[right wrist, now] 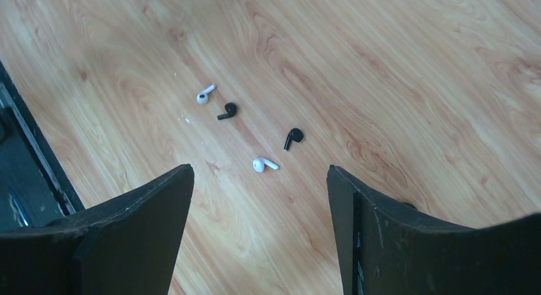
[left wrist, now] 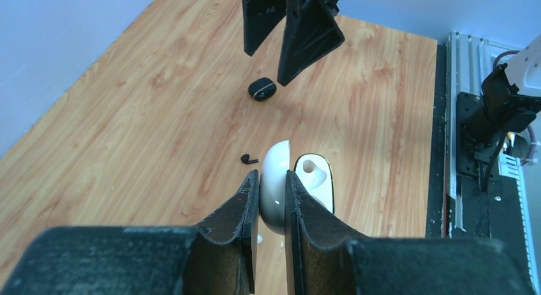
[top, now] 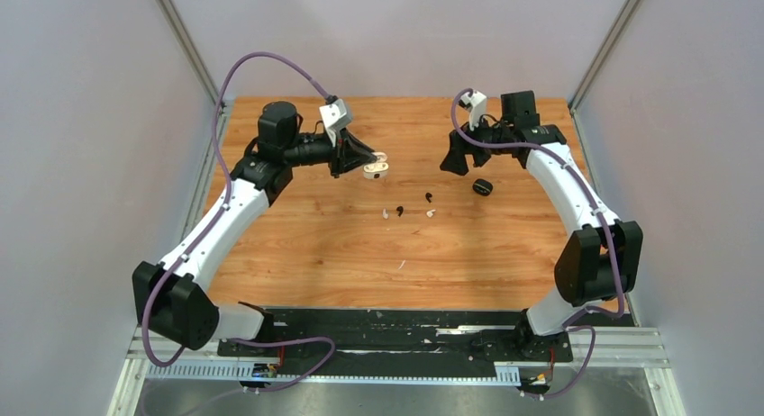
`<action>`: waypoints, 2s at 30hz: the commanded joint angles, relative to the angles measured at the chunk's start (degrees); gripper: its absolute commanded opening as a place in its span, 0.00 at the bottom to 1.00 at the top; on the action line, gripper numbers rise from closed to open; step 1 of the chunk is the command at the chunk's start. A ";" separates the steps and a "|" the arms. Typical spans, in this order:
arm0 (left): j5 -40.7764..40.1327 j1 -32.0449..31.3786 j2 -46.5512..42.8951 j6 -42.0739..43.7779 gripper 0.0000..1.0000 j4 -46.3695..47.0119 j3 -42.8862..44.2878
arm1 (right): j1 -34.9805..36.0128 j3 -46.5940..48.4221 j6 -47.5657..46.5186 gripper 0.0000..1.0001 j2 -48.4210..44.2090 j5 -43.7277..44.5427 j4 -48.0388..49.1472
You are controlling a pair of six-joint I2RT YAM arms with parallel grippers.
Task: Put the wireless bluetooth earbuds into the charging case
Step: Adjust the earbud at the center of the board.
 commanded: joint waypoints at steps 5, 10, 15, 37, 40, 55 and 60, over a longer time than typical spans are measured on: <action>-4.94 0.97 -4.70 -5.61 0.00 4.20 -4.62 | -0.27 0.98 -25.20 0.72 4.58 -7.36 -11.56; -6.00 2.15 -4.49 -8.99 0.00 5.29 -6.22 | 1.13 0.51 -33.06 0.56 10.68 -4.07 -12.95; -6.91 3.34 -4.63 -7.95 0.00 3.95 -6.27 | 4.31 0.64 -39.39 0.47 14.90 0.39 -12.82; -9.05 6.07 -6.02 -9.38 0.00 5.53 -7.27 | 11.98 -3.71 -59.83 0.42 20.59 12.43 -3.33; -8.94 6.07 -5.69 -9.79 0.00 6.06 -7.24 | 12.29 -5.73 -59.75 0.44 19.79 12.76 -1.96; -8.74 6.07 -4.88 -10.45 0.00 6.85 -7.36 | 14.91 -6.05 -47.49 0.44 20.05 16.22 2.05; -8.81 6.07 -4.64 -10.51 0.00 7.10 -7.63 | 16.26 -8.09 -45.42 0.44 18.11 16.39 2.03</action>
